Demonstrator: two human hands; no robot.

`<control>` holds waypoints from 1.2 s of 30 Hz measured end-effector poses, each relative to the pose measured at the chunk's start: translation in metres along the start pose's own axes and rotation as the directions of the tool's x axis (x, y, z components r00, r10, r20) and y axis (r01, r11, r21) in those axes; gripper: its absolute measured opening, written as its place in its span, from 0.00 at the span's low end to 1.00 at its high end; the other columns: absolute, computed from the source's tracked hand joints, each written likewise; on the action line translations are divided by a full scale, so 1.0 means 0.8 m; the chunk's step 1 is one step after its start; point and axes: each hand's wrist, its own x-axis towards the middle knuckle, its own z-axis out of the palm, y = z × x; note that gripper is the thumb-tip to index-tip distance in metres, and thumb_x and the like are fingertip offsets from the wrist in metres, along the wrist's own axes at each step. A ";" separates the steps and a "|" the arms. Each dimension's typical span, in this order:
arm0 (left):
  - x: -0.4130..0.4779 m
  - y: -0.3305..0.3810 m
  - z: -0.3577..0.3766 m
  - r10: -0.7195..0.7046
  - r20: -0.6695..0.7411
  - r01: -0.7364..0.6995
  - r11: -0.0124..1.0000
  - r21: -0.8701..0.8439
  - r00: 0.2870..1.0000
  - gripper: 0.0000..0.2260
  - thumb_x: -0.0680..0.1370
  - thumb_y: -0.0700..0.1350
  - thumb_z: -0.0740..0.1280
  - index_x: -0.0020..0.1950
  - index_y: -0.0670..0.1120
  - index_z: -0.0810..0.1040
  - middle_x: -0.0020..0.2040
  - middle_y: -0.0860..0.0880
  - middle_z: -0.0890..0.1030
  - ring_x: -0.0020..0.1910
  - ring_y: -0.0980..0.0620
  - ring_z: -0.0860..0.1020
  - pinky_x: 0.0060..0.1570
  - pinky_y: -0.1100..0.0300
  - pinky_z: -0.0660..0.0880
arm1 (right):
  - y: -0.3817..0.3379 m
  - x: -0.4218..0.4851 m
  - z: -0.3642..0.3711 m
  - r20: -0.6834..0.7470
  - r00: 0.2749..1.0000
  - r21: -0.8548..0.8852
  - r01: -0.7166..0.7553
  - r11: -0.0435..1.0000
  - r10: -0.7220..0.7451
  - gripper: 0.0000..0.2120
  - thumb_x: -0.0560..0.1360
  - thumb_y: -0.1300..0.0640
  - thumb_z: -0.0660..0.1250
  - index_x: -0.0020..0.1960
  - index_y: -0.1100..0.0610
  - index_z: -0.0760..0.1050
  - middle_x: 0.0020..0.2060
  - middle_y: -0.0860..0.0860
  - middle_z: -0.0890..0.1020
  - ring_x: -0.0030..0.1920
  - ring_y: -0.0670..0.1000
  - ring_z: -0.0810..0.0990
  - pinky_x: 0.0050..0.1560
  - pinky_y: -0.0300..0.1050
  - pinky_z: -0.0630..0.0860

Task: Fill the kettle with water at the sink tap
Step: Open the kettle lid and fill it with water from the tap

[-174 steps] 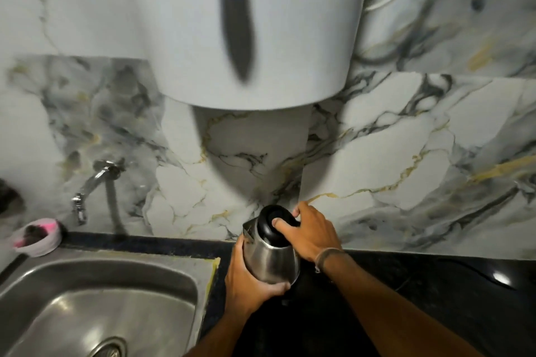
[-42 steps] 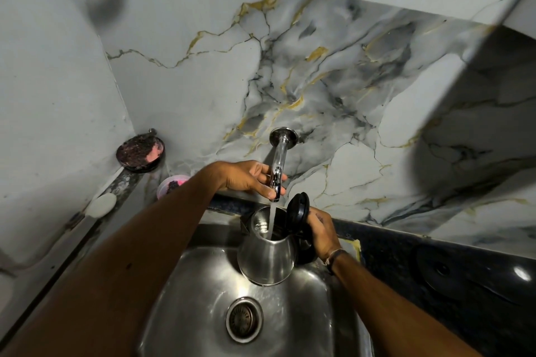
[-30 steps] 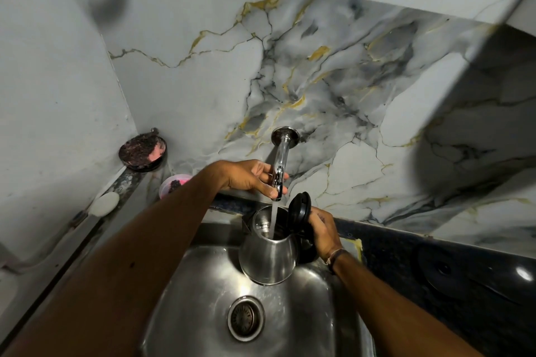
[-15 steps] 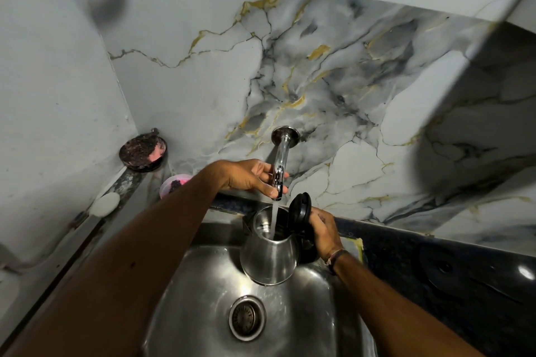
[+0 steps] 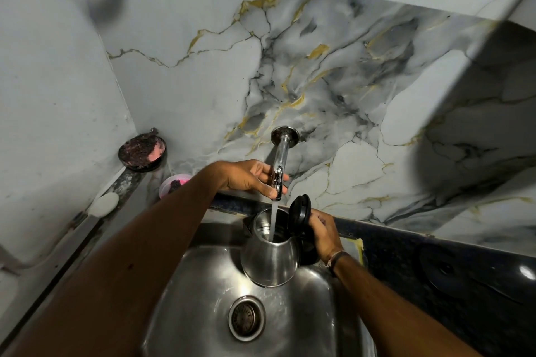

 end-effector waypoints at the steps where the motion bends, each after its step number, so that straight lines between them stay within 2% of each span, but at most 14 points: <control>1: 0.000 0.000 0.000 0.000 0.002 0.000 1.000 -0.001 1.000 0.24 0.80 0.30 0.74 0.70 0.51 0.81 0.60 0.50 0.90 0.61 0.53 0.88 0.56 0.64 0.84 | 0.000 0.000 0.000 0.001 1.000 0.005 0.005 1.000 -0.005 0.29 0.69 0.38 0.64 0.39 0.67 0.78 0.34 0.58 0.80 0.39 0.53 0.78 0.47 0.52 0.75; 3: 0.000 0.000 -0.001 0.000 0.002 0.000 1.000 0.005 1.000 0.23 0.79 0.30 0.74 0.68 0.52 0.82 0.61 0.50 0.90 0.61 0.52 0.88 0.57 0.63 0.84 | 0.002 0.000 -0.001 0.004 1.000 0.001 0.001 1.000 -0.001 0.28 0.70 0.39 0.64 0.39 0.66 0.79 0.35 0.61 0.80 0.40 0.53 0.78 0.48 0.53 0.75; 6: 0.001 -0.002 -0.001 0.006 -0.004 -0.006 1.000 0.000 1.000 0.20 0.79 0.30 0.75 0.65 0.51 0.84 0.62 0.48 0.90 0.62 0.51 0.88 0.60 0.61 0.84 | 0.005 0.002 -0.002 0.000 1.000 -0.011 -0.016 1.000 0.016 0.22 0.69 0.39 0.64 0.36 0.59 0.81 0.34 0.54 0.81 0.40 0.52 0.79 0.49 0.53 0.75; 9: 0.002 -0.004 -0.002 0.016 -0.022 -0.016 1.000 0.003 1.000 0.18 0.79 0.31 0.76 0.64 0.49 0.85 0.63 0.47 0.89 0.65 0.48 0.87 0.68 0.54 0.81 | 0.006 0.003 -0.002 0.007 1.000 -0.025 -0.024 0.999 0.025 0.17 0.70 0.39 0.64 0.34 0.49 0.81 0.33 0.49 0.81 0.39 0.50 0.79 0.49 0.53 0.76; 13: 0.003 -0.006 -0.004 0.013 -0.005 -0.013 1.000 -0.027 1.000 0.18 0.78 0.31 0.76 0.64 0.48 0.85 0.63 0.46 0.89 0.63 0.49 0.87 0.59 0.60 0.84 | 0.004 0.002 -0.003 0.020 0.999 -0.036 -0.032 0.999 0.032 0.15 0.70 0.38 0.64 0.31 0.46 0.80 0.30 0.43 0.81 0.36 0.43 0.78 0.47 0.51 0.75; 18: 0.003 -0.006 -0.004 0.016 -0.008 -0.016 0.999 -0.032 1.000 0.19 0.78 0.30 0.76 0.65 0.46 0.84 0.64 0.45 0.89 0.63 0.49 0.87 0.59 0.61 0.84 | 0.001 -0.001 -0.004 0.016 0.999 -0.045 -0.033 0.998 0.033 0.15 0.74 0.45 0.64 0.31 0.46 0.81 0.30 0.43 0.81 0.34 0.41 0.77 0.45 0.50 0.75; 22: 0.002 -0.005 -0.003 0.017 -0.012 -0.017 1.000 -0.013 1.000 0.18 0.78 0.31 0.77 0.65 0.48 0.85 0.63 0.47 0.89 0.63 0.50 0.87 0.59 0.61 0.84 | 0.002 -0.001 -0.004 0.026 0.999 -0.033 -0.019 0.999 0.020 0.15 0.73 0.43 0.65 0.32 0.47 0.81 0.33 0.49 0.82 0.38 0.48 0.79 0.48 0.53 0.77; 25: 0.002 -0.005 -0.004 0.012 -0.009 -0.012 1.000 -0.017 1.000 0.18 0.78 0.31 0.77 0.64 0.48 0.85 0.62 0.47 0.89 0.62 0.51 0.88 0.57 0.62 0.84 | 0.004 0.001 -0.005 0.030 0.999 -0.031 -0.017 0.999 0.017 0.15 0.71 0.41 0.64 0.33 0.47 0.82 0.33 0.48 0.82 0.38 0.47 0.79 0.49 0.53 0.77; 28: 0.002 -0.005 -0.003 0.014 -0.018 -0.014 1.000 0.006 1.000 0.18 0.78 0.32 0.77 0.64 0.49 0.85 0.63 0.47 0.89 0.65 0.48 0.87 0.67 0.53 0.82 | 0.007 0.004 -0.005 0.022 1.000 -0.036 -0.016 0.999 0.017 0.18 0.72 0.42 0.65 0.36 0.55 0.82 0.33 0.49 0.82 0.39 0.49 0.80 0.49 0.54 0.77; 30: 0.003 -0.006 -0.004 0.015 -0.021 -0.015 1.000 0.013 1.000 0.18 0.78 0.32 0.77 0.64 0.49 0.85 0.64 0.46 0.89 0.65 0.47 0.86 0.70 0.50 0.79 | 0.008 0.005 -0.004 0.014 1.000 -0.038 -0.008 0.999 0.008 0.20 0.71 0.40 0.64 0.36 0.56 0.81 0.33 0.48 0.82 0.37 0.47 0.79 0.47 0.52 0.77; 33: 0.003 -0.006 -0.005 0.015 -0.009 -0.015 1.000 -0.021 1.000 0.18 0.78 0.31 0.77 0.64 0.48 0.86 0.64 0.46 0.89 0.64 0.48 0.87 0.64 0.56 0.83 | 0.008 0.005 -0.003 0.013 1.000 -0.039 -0.007 0.999 0.007 0.18 0.70 0.39 0.64 0.36 0.52 0.83 0.33 0.49 0.82 0.38 0.47 0.80 0.47 0.52 0.78; 36: 0.003 -0.008 -0.004 0.018 -0.004 -0.018 0.999 -0.042 1.000 0.18 0.77 0.31 0.77 0.63 0.48 0.86 0.63 0.46 0.89 0.63 0.49 0.87 0.59 0.60 0.84 | 0.008 0.005 -0.003 0.005 1.000 -0.033 -0.007 0.999 0.007 0.23 0.70 0.39 0.64 0.38 0.59 0.81 0.34 0.56 0.83 0.40 0.51 0.80 0.49 0.54 0.78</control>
